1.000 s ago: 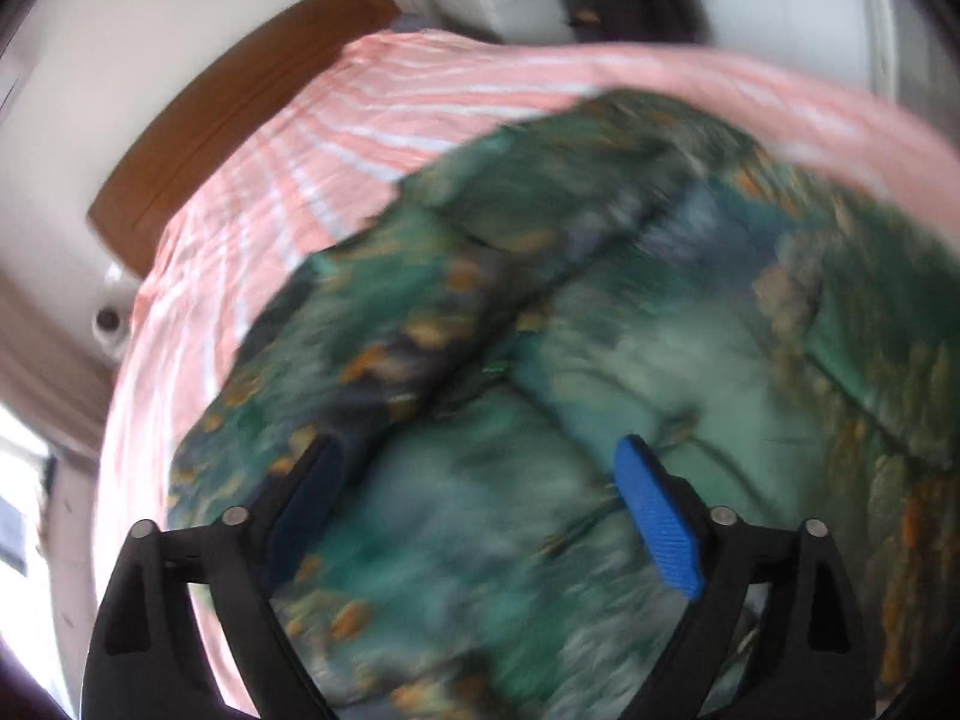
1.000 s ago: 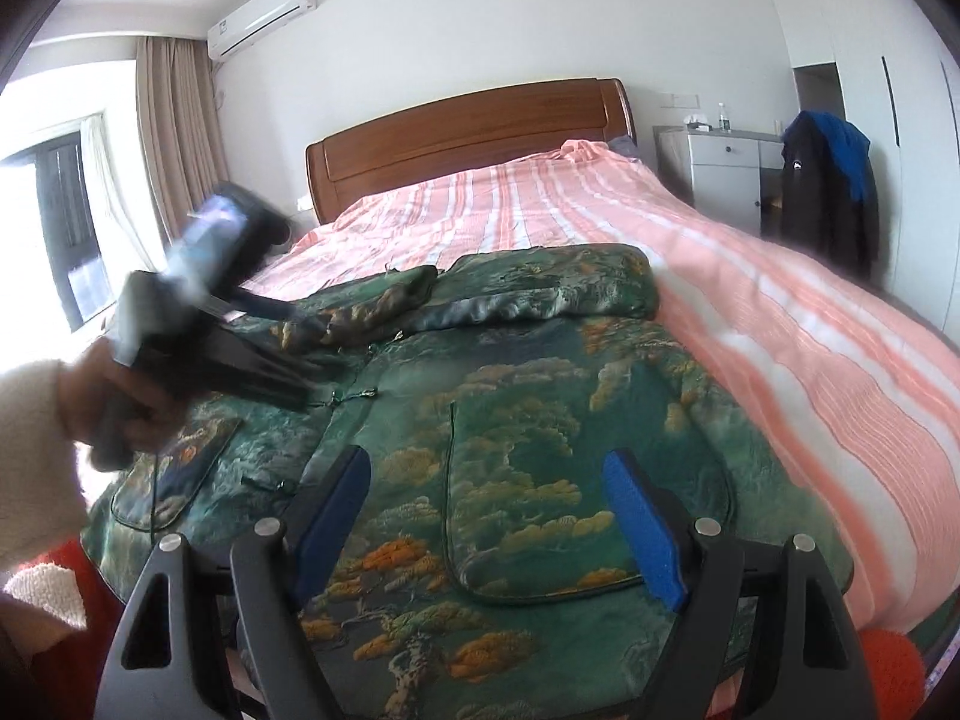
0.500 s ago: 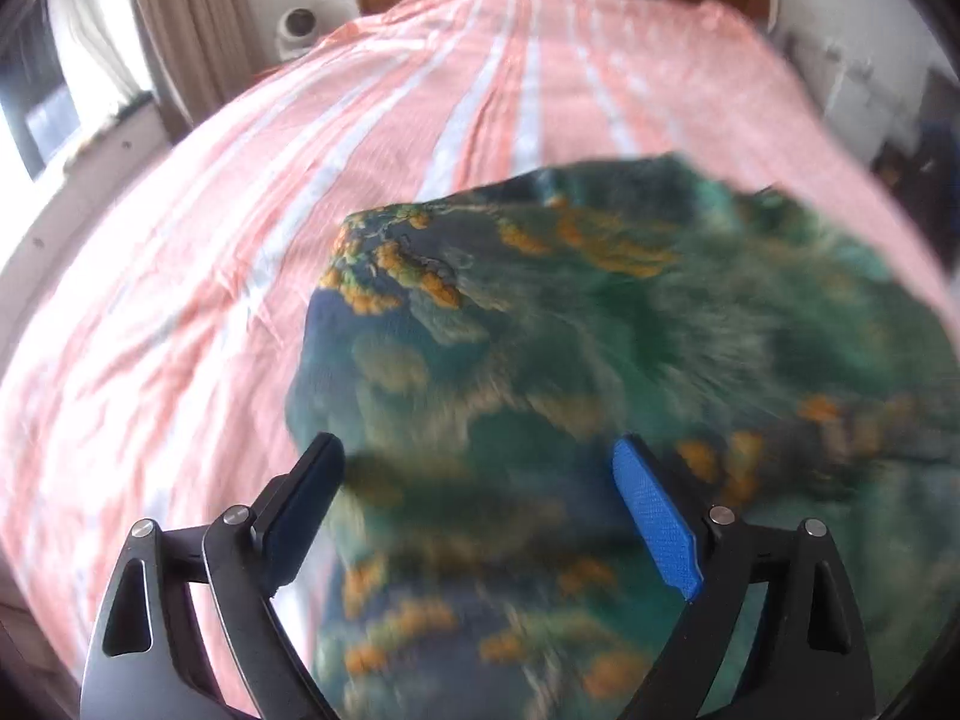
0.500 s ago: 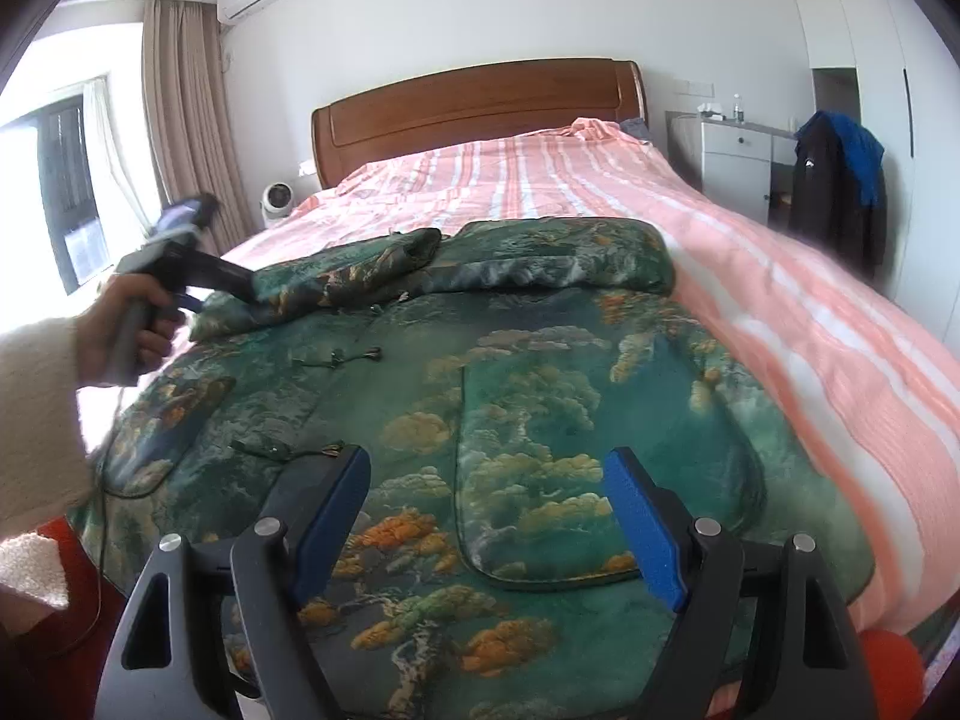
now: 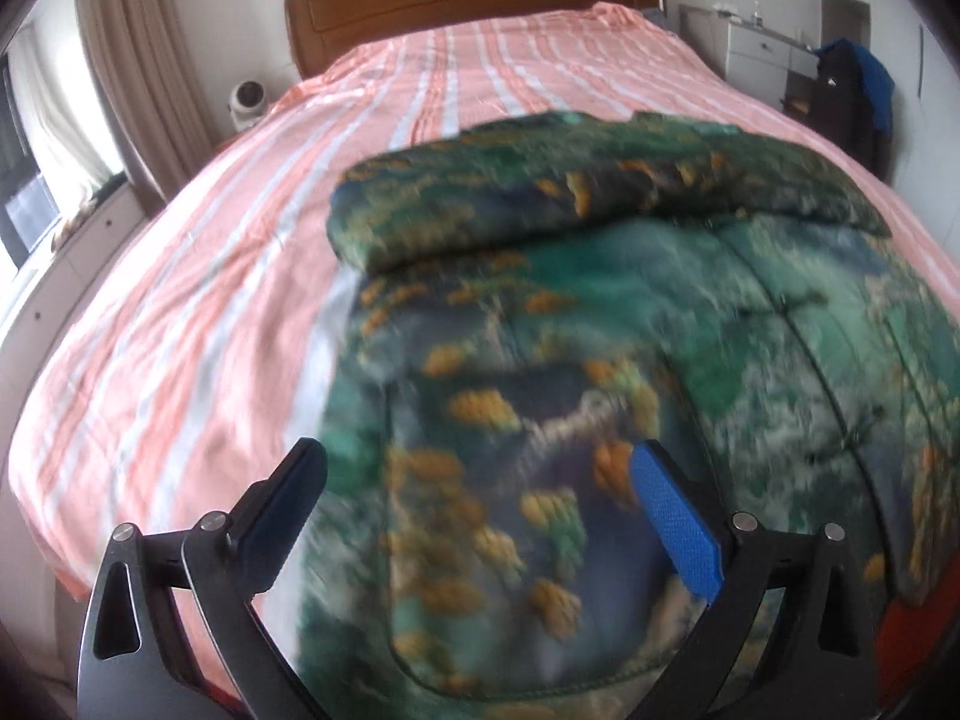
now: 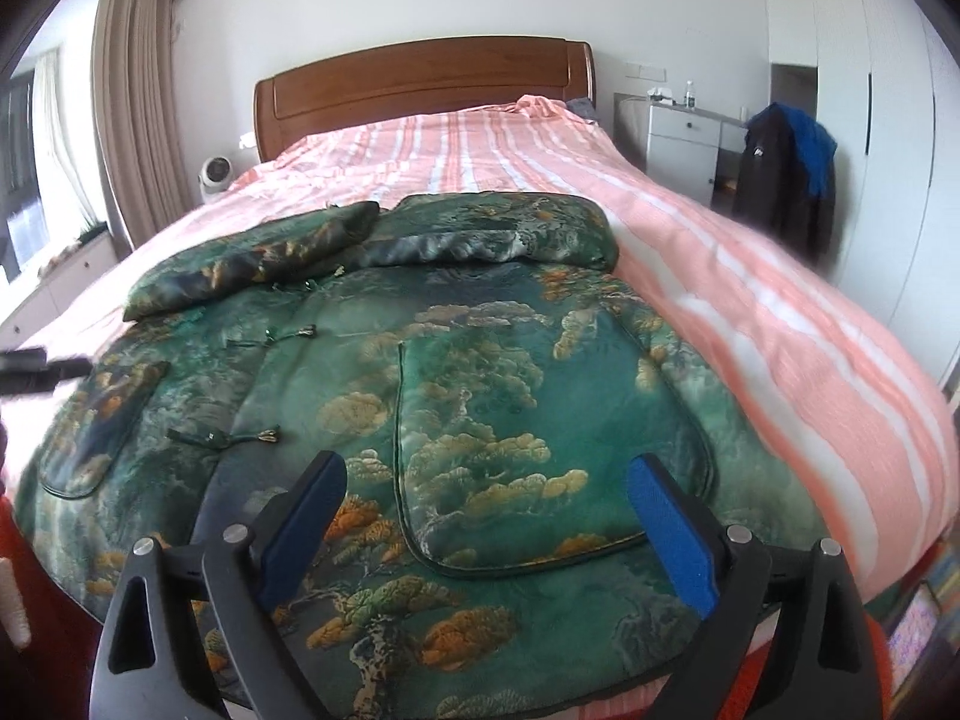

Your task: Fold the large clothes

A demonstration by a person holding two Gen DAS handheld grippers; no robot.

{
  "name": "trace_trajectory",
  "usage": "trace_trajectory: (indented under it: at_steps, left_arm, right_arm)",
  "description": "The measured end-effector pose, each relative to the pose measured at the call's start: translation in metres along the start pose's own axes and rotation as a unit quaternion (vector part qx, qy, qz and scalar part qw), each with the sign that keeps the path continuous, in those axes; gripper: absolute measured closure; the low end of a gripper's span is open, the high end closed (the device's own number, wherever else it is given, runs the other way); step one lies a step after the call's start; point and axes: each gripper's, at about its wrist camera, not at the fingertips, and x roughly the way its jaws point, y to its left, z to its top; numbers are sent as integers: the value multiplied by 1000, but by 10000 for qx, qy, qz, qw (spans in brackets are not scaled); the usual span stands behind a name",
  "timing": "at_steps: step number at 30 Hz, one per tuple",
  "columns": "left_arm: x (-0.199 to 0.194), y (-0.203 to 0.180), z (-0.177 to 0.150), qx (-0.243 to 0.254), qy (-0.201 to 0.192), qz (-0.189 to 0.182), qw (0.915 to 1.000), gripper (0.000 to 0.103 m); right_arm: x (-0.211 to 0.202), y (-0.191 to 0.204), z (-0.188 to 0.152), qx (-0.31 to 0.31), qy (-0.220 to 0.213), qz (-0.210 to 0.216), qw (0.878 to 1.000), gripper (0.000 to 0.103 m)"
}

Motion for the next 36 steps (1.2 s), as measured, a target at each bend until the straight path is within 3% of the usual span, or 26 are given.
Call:
trace_trajectory:
  at_steps: [8, 17, 36]
  left_arm:
    - [9, -10, -31, 56, 155, 65, 9998, 1]
    - [13, -10, -39, -19, 142, 48, 9999, 0]
    - [15, -10, -41, -26, 164, 43, 9999, 0]
  right_arm:
    - [3, 17, -7, -384, 132, -362, 9985, 9]
    - [26, 16, -20, -481, 647, -463, 9957, 9]
    - [32, 19, -24, -582, 737, -558, 9940, 7]
